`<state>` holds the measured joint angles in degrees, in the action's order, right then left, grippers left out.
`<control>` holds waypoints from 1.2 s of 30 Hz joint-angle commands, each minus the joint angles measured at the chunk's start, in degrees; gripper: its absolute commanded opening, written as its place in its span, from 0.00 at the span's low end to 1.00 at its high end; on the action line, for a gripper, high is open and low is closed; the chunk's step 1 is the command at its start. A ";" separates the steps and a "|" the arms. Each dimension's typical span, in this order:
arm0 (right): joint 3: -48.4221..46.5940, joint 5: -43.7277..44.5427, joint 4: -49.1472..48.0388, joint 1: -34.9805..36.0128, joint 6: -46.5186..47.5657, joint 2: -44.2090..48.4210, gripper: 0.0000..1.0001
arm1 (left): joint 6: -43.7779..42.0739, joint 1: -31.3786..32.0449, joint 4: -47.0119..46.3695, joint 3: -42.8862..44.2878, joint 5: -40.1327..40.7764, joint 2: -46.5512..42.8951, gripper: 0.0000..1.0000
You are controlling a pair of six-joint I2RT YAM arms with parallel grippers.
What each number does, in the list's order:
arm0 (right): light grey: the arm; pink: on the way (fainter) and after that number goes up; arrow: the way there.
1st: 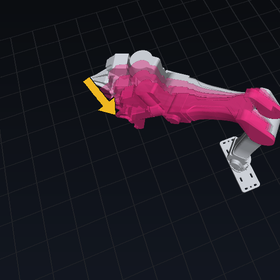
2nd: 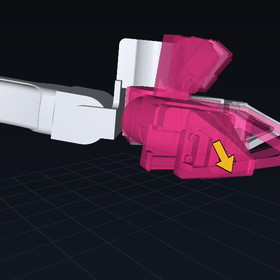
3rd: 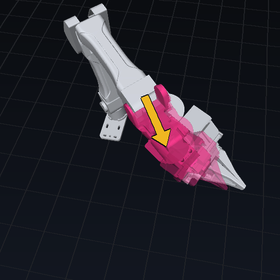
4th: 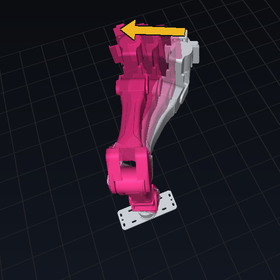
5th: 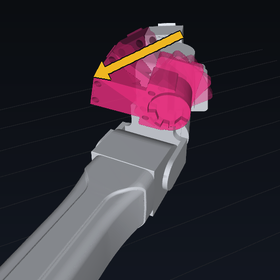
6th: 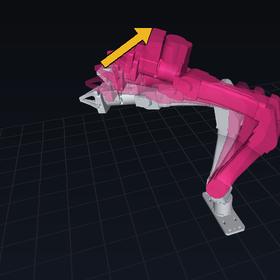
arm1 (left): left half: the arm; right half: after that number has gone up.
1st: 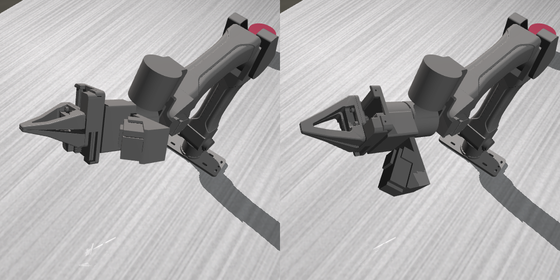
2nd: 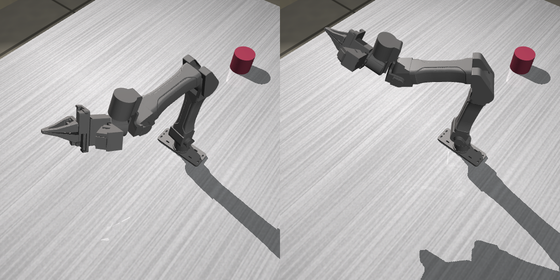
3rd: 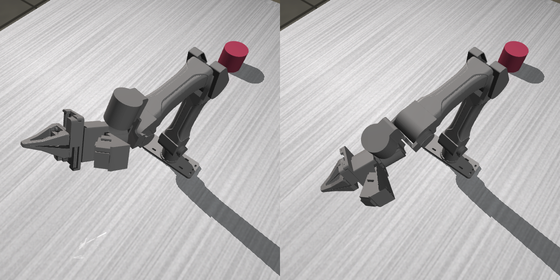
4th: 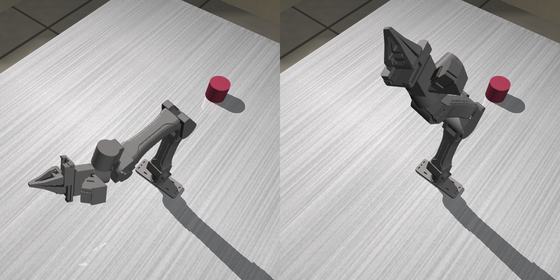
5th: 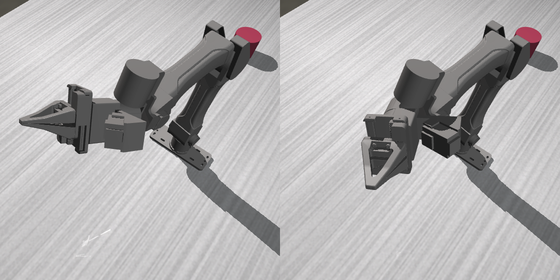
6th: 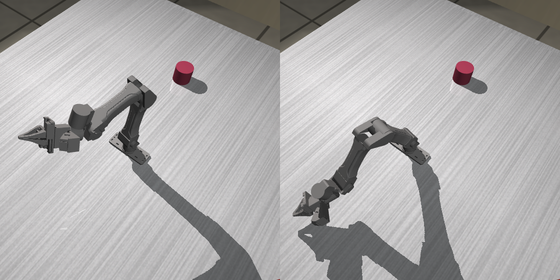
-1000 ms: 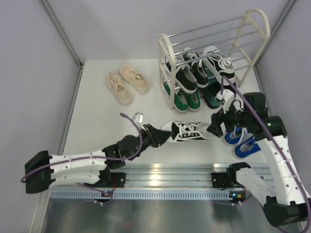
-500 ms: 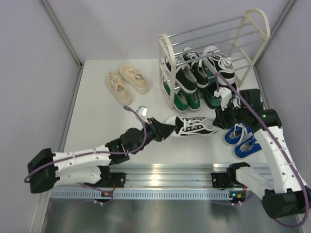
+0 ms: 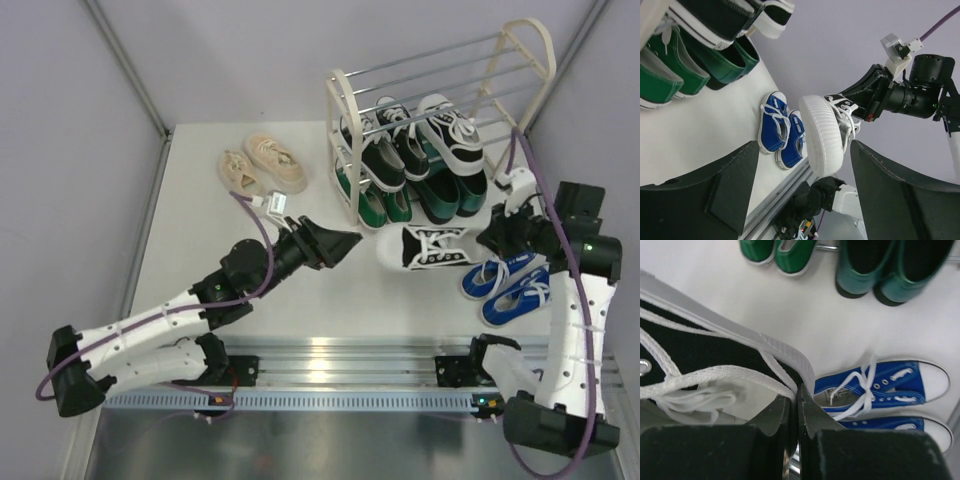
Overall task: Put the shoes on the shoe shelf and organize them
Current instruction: Place the shoe at the shoe shelf.
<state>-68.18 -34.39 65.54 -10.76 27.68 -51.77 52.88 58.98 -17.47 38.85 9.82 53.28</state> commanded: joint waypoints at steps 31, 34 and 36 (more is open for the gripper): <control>-18.74 12.03 -17.63 -32.06 -16.86 -13.88 0.00 | -14.74 -0.71 31.19 -5.72 9.86 -31.65 0.91; -20.85 16.45 -18.69 -29.58 -21.52 -15.47 0.00 | -14.56 -0.71 31.45 -5.98 10.13 -31.92 0.91; -21.46 17.34 -19.75 -29.49 -23.55 -16.08 0.00 | -14.56 -0.71 31.89 -5.98 10.04 -32.18 0.91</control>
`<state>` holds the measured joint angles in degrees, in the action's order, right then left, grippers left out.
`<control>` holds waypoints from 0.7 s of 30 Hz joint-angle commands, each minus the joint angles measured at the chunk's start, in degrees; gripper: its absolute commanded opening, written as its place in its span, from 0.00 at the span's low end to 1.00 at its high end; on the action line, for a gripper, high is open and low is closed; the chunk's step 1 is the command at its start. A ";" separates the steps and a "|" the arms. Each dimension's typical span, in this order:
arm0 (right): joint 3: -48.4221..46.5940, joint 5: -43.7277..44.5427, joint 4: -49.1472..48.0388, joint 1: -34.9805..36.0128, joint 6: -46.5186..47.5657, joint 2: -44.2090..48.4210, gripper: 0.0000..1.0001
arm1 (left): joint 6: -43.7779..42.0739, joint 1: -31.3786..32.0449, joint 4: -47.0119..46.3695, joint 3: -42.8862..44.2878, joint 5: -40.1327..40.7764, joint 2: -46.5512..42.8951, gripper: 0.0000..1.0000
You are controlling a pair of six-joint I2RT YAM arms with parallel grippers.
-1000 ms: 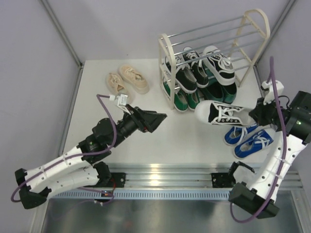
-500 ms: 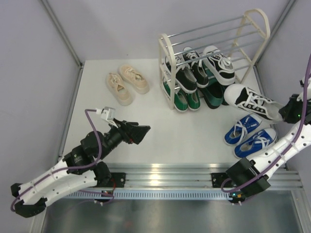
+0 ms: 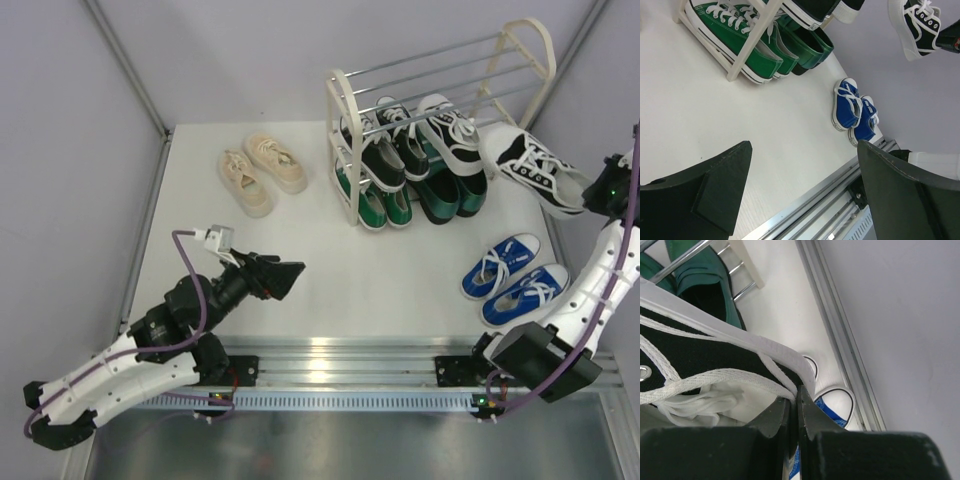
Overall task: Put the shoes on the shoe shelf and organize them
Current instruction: Place the shoe at the shoe shelf.
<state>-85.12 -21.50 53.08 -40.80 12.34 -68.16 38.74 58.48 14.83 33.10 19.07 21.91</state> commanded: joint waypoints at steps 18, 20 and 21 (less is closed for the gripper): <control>-7.25 13.49 -7.99 8.09 -16.64 -7.42 0.00 | 0.98 -0.21 -0.59 -1.29 1.58 -0.99 0.92; -8.39 14.20 -8.52 9.76 -18.83 -8.91 0.00 | 0.99 -0.21 -0.59 -1.29 1.50 -1.08 0.92; -8.65 16.64 -8.87 11.08 -19.71 -9.18 0.00 | 1.07 -0.21 -0.50 -1.20 1.50 -1.08 0.92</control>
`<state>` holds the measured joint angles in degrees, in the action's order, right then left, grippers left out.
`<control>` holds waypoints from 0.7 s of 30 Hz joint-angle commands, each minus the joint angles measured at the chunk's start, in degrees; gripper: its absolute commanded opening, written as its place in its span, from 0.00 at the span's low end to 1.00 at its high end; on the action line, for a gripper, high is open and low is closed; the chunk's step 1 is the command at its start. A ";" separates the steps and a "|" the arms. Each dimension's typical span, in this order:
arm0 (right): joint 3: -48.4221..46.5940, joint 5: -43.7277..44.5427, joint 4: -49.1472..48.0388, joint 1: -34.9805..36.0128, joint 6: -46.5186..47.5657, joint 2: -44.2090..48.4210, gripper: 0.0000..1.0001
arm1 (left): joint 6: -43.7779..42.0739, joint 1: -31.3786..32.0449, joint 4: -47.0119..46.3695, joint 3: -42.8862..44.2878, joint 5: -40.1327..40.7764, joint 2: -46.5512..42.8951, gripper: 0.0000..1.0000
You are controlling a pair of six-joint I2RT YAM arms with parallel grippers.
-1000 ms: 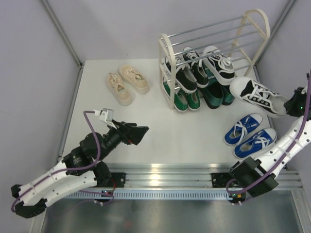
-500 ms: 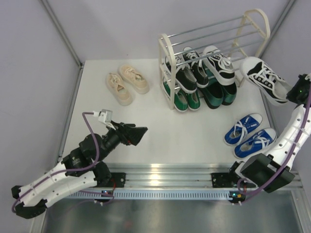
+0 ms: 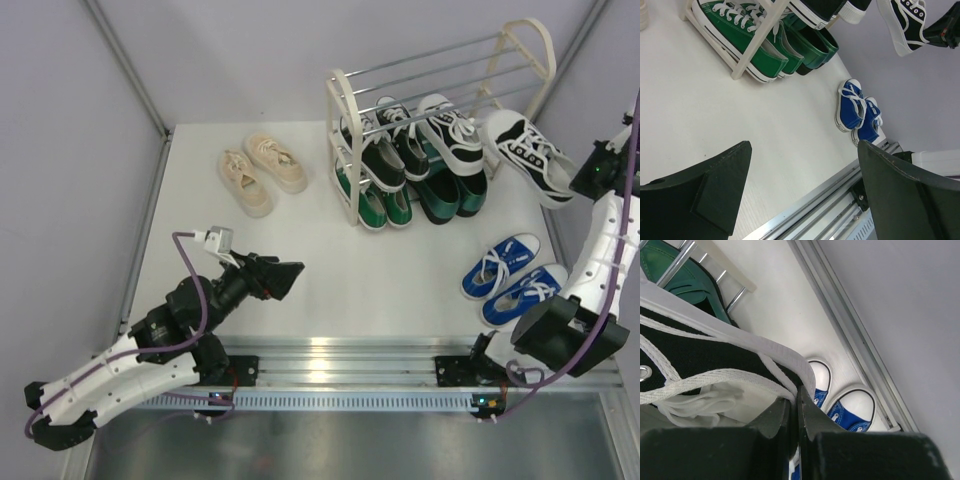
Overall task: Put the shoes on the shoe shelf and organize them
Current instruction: Place the shoe at the shoe shelf.
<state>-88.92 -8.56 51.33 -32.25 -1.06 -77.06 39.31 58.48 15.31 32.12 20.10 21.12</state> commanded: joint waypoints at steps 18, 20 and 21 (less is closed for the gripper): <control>-10.30 12.60 -10.29 15.19 -20.64 -9.15 0.00 | 3.23 -0.21 -0.63 0.31 0.29 0.32 0.93; -11.70 13.30 -10.02 15.98 -22.05 -10.39 0.00 | 3.67 -0.21 -0.55 0.49 -0.06 0.32 0.95; -12.32 13.39 -9.85 16.25 -22.40 -11.53 0.00 | 3.84 -0.21 -0.46 0.66 -0.23 0.23 0.95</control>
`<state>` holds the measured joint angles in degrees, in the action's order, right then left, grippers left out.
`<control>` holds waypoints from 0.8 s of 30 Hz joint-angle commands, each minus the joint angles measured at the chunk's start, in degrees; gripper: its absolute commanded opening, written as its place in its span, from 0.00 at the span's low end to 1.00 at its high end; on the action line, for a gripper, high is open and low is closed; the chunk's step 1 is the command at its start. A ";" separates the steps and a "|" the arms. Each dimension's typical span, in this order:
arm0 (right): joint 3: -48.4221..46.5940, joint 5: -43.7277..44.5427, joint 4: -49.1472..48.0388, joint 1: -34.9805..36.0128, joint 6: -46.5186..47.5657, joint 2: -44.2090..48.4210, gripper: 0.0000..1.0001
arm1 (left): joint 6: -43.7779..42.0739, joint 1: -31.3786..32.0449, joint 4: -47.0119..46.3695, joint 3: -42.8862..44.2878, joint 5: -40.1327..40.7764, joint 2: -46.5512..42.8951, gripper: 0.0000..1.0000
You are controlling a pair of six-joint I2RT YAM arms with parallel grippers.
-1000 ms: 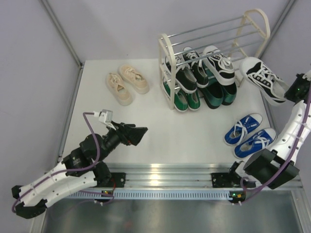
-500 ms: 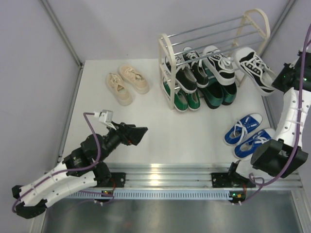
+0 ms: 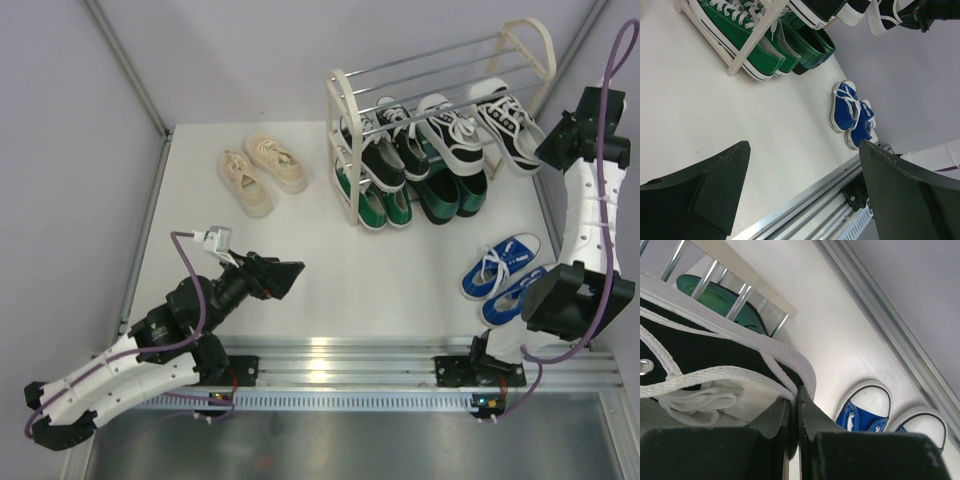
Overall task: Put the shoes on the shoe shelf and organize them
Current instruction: Place the shoe at the shoe shelf.
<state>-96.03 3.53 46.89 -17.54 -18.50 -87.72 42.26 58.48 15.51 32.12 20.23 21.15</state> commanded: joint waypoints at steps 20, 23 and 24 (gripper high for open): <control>-12.87 4.82 -5.67 6.90 -12.70 -9.04 0.04 | 4.32 -0.12 -0.13 -0.13 -0.98 -0.41 0.97; -13.04 4.38 -5.67 7.34 -13.40 -10.01 0.04 | 4.50 -0.12 -0.21 0.05 -0.98 -0.05 0.98; -13.13 4.03 -5.76 7.43 -13.84 -10.53 0.04 | 4.41 -0.12 -0.21 0.14 -1.15 0.03 0.98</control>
<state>-105.03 8.51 46.28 -11.51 -28.91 -98.37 46.19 58.48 16.01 32.12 19.81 21.15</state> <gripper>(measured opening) 0.043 0.975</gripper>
